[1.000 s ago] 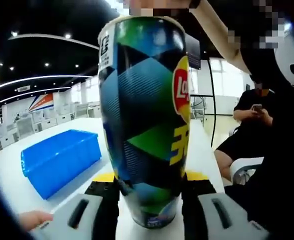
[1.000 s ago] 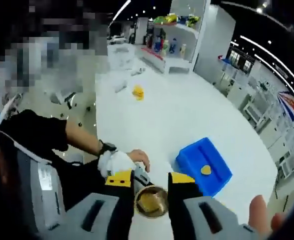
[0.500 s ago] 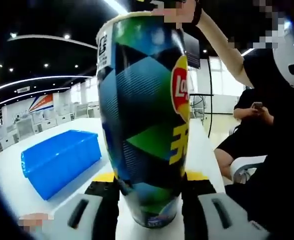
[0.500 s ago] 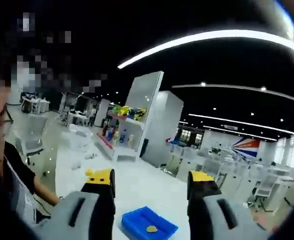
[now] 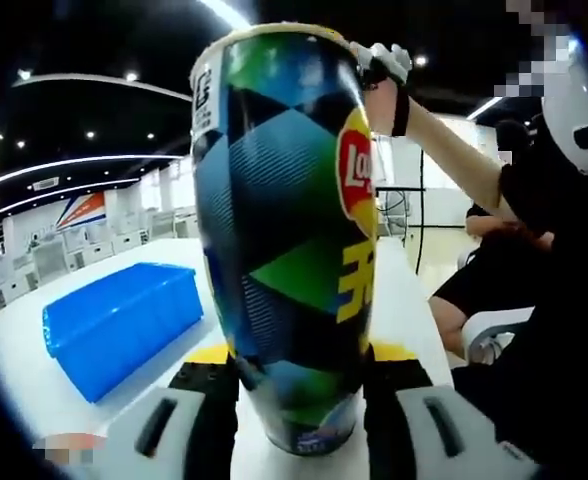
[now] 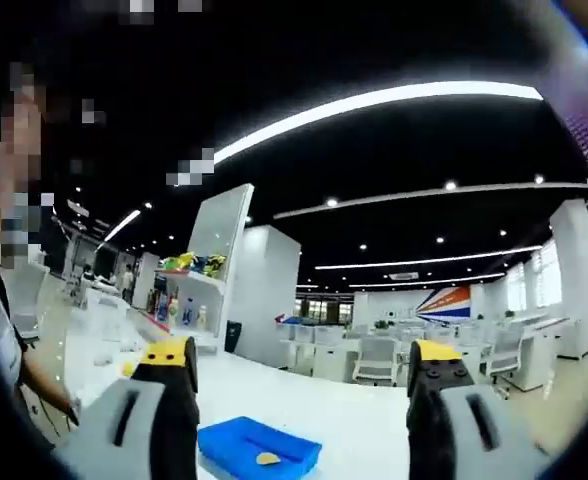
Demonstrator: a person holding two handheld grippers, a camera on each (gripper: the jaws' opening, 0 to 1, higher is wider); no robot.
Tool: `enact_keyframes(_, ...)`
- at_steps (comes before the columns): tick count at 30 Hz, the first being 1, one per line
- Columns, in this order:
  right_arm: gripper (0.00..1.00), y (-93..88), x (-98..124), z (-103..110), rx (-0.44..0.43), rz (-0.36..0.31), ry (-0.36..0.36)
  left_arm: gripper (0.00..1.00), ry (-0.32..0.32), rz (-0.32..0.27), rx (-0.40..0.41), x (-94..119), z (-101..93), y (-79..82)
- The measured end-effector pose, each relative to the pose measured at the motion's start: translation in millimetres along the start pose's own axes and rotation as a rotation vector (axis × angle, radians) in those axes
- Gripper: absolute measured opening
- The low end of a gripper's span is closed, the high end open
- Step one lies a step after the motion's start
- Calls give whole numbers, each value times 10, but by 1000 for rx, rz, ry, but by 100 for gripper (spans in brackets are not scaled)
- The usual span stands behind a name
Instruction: Open the lid of the chip container on the table, take out the chips, place them into the box in front of the container, and close the lid
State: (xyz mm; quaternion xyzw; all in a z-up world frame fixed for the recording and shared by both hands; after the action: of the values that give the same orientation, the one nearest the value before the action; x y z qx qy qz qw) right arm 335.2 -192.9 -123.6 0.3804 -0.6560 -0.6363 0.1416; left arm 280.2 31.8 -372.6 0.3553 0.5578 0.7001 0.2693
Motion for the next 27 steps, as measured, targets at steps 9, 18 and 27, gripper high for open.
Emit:
enact_keyframes(9,95,-1233,394,-106,-146,136,-84,49,-5,-17,1,-1,-14,-34)
enact_keyframes(18,93,-2142,667,-109,-229,249,-157,49,-3,-7,-9,-10,8,-63)
enact_keyframes(27,89,-2682,701,107,-186,404,-148,49,1,-1,-13,-15,10,-72)
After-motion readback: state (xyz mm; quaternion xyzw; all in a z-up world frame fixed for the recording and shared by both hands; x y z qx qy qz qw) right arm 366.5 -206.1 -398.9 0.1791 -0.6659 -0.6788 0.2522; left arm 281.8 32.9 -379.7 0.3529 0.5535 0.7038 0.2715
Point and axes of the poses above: the point that each gripper's makers call its tool centre point, and the gripper's own axes: x roughly backward along the fingers, z roughly to its left, y roughly out of its top, the point moved 4 cm from there along x, roughly backward along the fingers, and after that the axes turned 14 degrees about y, right-handed, at the moved point
